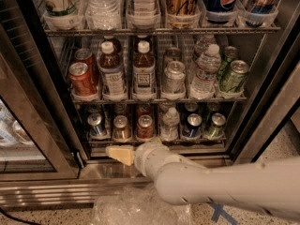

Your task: Pick orange can from bottom shelf of fridge

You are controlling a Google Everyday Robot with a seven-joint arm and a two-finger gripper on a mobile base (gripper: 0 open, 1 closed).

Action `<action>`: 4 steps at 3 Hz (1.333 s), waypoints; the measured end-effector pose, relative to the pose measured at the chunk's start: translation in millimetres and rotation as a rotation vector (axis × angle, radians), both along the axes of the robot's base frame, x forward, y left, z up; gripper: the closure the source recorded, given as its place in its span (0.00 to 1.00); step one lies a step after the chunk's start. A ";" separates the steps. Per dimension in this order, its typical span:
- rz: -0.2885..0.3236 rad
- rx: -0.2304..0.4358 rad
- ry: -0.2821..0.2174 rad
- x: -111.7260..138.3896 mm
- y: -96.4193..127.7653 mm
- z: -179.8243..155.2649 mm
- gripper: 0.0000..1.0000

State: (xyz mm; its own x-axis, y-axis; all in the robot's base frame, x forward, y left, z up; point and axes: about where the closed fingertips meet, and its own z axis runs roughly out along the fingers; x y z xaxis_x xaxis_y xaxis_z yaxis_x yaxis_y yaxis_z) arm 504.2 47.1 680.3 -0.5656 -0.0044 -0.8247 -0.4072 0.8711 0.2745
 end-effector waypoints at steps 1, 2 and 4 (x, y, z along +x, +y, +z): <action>-0.063 0.040 -0.036 44.8 26.2 -22.7 0.00; -0.099 0.048 -0.121 75.9 45.9 -26.5 0.00; -0.226 0.088 -0.233 80.7 36.5 -7.8 0.00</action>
Offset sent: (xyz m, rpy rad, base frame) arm 0.1133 0.0669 -0.0314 0.0570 -0.2274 -0.1502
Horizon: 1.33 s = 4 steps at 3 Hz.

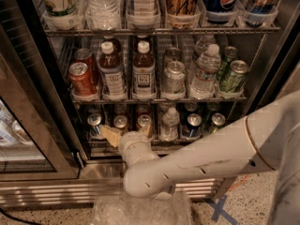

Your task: Pick orange can from bottom shelf of fridge

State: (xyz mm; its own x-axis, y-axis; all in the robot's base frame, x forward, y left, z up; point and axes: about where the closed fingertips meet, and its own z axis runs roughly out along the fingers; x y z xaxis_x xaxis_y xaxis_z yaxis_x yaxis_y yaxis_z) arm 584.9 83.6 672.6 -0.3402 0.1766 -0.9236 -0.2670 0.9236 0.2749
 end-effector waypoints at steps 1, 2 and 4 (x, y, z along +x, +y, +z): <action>0.000 0.000 0.000 0.0 0.0 0.0 0.00; -0.008 0.014 0.008 -2.5 4.3 -5.5 0.00; -0.138 0.025 0.027 -23.9 -0.3 -26.3 0.05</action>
Offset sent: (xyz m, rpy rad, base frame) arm -0.0061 0.0085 -0.0139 0.0318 0.0199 -0.0193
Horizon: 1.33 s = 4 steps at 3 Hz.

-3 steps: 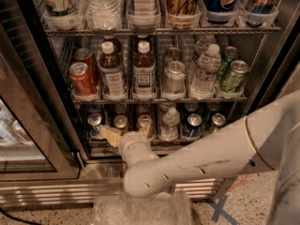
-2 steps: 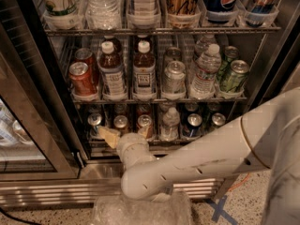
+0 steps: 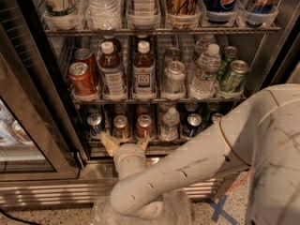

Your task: Pick orange can from bottom shelf of fridge

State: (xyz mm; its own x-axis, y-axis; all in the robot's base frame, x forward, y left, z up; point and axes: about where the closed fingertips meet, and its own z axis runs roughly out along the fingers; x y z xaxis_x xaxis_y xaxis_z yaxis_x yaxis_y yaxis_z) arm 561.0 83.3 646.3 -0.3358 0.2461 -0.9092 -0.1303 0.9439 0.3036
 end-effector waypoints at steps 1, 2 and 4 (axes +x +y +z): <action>-0.052 -0.004 0.000 -1.9 -4.3 -10.2 0.16; -0.075 -0.017 0.001 -0.2 -3.9 -22.7 0.28; -0.070 -0.016 -0.002 -4.2 4.0 -28.2 0.14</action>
Offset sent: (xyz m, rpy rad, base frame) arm 0.0012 -0.0032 -0.0387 -0.0328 0.0033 -0.1024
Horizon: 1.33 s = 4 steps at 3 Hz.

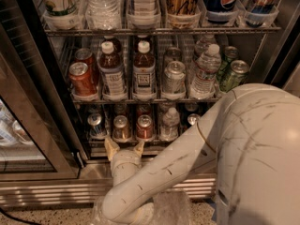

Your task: Pick orange can from bottom shelf of fridge

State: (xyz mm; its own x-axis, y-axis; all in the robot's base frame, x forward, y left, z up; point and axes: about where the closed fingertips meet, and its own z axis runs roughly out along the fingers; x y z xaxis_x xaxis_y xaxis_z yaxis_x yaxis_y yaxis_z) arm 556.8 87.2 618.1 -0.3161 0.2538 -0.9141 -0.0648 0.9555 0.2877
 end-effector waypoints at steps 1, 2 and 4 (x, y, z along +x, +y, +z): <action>0.000 0.000 0.000 0.0 0.0 0.0 0.12; 0.013 -0.012 0.009 -2.9 5.6 -8.5 0.22; 0.028 -0.053 0.005 -12.0 20.2 -26.6 0.33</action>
Offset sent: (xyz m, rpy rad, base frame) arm -0.0069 0.0131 -0.0188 -0.0260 0.0170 0.0313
